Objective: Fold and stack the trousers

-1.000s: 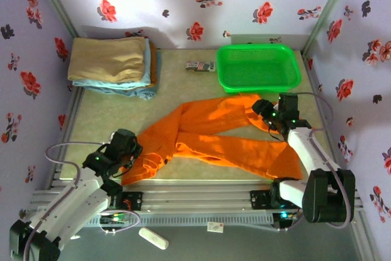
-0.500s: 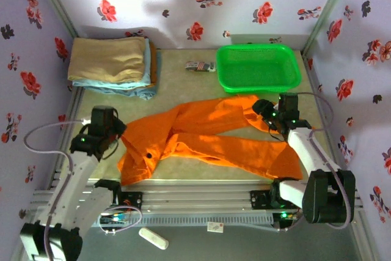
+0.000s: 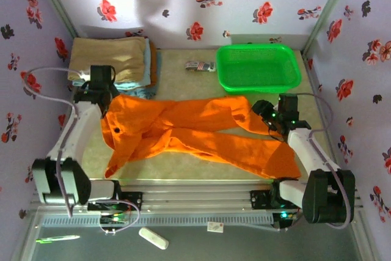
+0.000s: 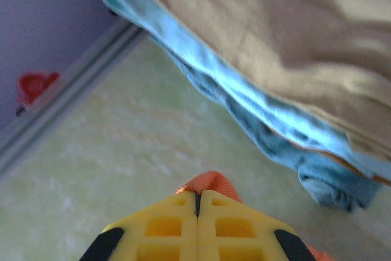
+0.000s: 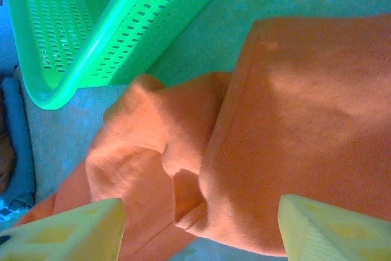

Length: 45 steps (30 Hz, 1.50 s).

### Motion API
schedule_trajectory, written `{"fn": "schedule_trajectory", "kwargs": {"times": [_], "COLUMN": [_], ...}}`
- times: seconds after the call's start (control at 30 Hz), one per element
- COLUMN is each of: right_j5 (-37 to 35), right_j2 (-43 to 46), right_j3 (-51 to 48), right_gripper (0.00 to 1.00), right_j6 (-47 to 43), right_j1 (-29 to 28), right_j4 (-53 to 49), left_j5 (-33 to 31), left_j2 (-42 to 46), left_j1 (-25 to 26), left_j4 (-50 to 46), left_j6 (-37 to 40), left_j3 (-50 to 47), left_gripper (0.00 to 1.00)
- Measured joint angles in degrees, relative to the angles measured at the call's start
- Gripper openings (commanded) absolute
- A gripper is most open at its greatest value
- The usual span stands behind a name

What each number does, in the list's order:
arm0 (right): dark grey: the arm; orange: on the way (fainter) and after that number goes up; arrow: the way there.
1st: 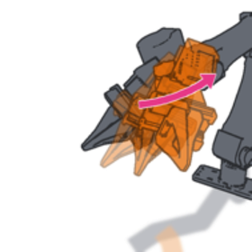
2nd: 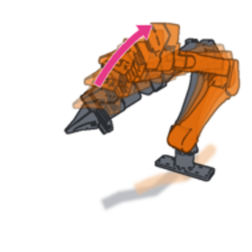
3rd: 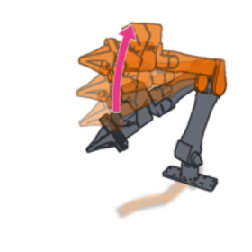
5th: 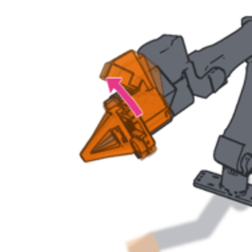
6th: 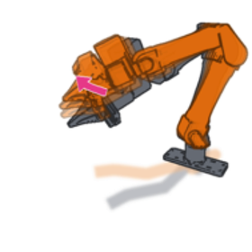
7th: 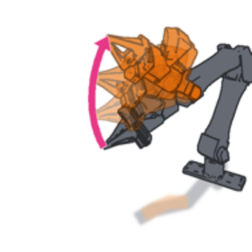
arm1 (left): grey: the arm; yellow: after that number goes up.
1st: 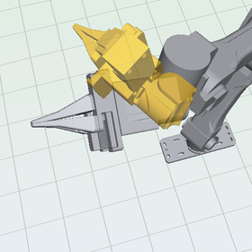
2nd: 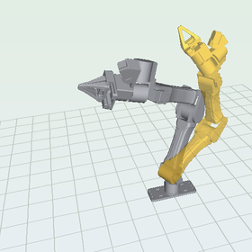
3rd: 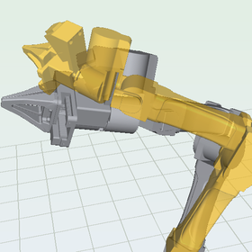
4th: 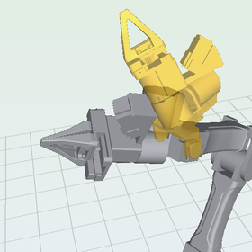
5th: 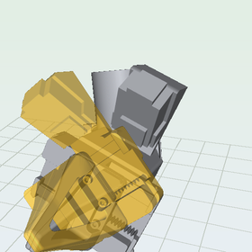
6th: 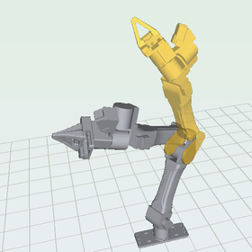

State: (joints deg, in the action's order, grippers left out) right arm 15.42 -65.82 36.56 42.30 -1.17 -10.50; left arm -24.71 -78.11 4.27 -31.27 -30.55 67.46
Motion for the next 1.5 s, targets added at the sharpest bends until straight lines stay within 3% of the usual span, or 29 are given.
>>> {"fn": "schedule_trajectory", "kwargs": {"times": [0.1, 0.2, 0.27, 0.3, 0.37, 0.4, 0.57, 0.63, 0.83, 1.03, 1.17, 1.27, 1.33, 1.5], "right_j5": [0.11, 0.15, 0.28, 0.28, 0.28, 0.28, 0.52, 0.7, 1.18, 1.7, 0.39, -2.93, -5.22, -10.56], "right_j2": [0.11, 0.15, 0.2, 0.31, 0.61, 0.81, 1.22, 1.22, 1.2, 1.11, 1.38, 1.27, -1.99, -17.09], "right_j3": [0.0, -0.02, -0.02, -0.02, -0.02, -0.02, -0.02, -0.02, -0.02, -0.02, -0.02, 0.28, 2.62, 12.9], "right_gripper": [0.67, 0.69, 0.69, 0.7, 0.7, 0.7, 0.7, 0.7, 0.71, 0.71, 0.72, 0.76, 0.76, 0.76], "right_j6": [0.22, 0.24, 0.24, 0.22, 0.22, 0.22, 0.24, 0.24, 0.22, 0.35, 1.07, 1.75, 1.11, -5.38], "right_j1": [0.0, 0.0, 0.0, 0.0, 0.0, 0.0, 0.0, -0.22, -1.16, -4.87, -14.62, -27.43, -36.63, -48.43], "right_j4": [0.02, 0.0, 0.0, 0.0, -0.02, 0.0, 0.0, 0.0, 0.04, 0.37, 0.11, 0.11, -0.63, -5.14], "left_j5": [-0.79, -1.05, -1.57, -1.81, -2.34, -2.43, -0.92, 1.99, 12.11, 20.0, 22.01, 21.03, 20.2, 19.87], "left_j2": [-4.83, -8.96, -11.19, -12.28, -14.69, -15.69, -18.23, -15.39, 7.17, 20.87, 23.5, 23.52, 23.08, 21.44], "left_j1": [-1.14, -2.1, -3.17, -4.02, -6.32, -7.34, -12.48, -12.35, 0.39, 7.39, 12.13, 12.52, 11.78, 6.29], "left_j4": [1.07, 1.14, 1.01, 0.96, -0.17, -1.22, -9.35, -10.8, -9.44, -7.56, -6.03, -4.22, -2.95, 0.2], "left_j6": [4.55, 7.82, 9.25, 9.99, 11.37, 11.45, 7.82, 4.59, -6.82, -19.17, -23.08, -24.13, -24.46, -24.65], "left_j3": [4.31, 8.57, 10.69, 11.58, 13.57, 14.58, 19.93, 18.34, -6.67, -30.67, -33.38, -33.99, -34.86, -36.7], "left_gripper": [0.0, 0.22, 0.31, 0.42, 0.74, 0.75, 0.76, 0.84, 0.87, 0.85, 0.86, 0.86, 0.85, 0.84]}}
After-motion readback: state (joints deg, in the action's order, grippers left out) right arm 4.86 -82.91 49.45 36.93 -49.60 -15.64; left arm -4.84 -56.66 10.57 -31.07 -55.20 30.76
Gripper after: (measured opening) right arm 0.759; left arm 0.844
